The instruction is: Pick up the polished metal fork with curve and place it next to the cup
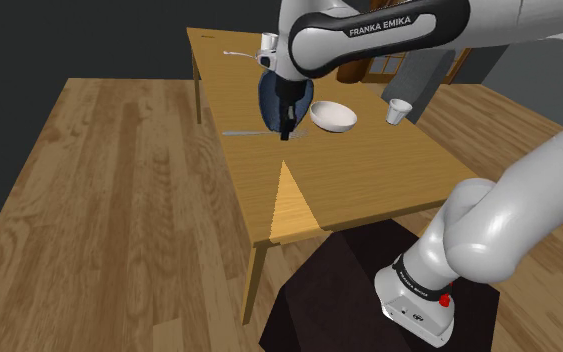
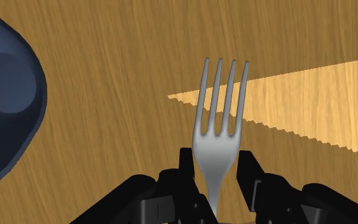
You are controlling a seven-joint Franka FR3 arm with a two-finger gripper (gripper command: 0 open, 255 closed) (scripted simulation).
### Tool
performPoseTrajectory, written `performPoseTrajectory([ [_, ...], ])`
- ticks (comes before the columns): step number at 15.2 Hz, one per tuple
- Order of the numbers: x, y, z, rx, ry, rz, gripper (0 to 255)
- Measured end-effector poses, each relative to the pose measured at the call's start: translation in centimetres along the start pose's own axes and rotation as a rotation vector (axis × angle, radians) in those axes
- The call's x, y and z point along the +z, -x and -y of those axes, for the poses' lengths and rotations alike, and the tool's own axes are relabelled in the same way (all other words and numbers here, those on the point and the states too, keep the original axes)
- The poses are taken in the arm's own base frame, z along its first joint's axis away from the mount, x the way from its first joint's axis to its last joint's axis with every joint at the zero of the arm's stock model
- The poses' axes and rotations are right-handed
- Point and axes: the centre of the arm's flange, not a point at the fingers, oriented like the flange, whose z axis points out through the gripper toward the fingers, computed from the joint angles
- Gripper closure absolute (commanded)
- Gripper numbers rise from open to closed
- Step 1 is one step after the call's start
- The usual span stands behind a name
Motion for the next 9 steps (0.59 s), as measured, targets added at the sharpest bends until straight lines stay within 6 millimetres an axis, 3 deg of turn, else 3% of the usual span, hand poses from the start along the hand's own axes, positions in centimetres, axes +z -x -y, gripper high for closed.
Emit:
performPoseTrajectory([
  [7,-3.5,0.1,-0.1,0.000,0.000,0.000,255],
  [9,-3.6,1.5,-1.0,0.001,0.000,0.000,255],
])
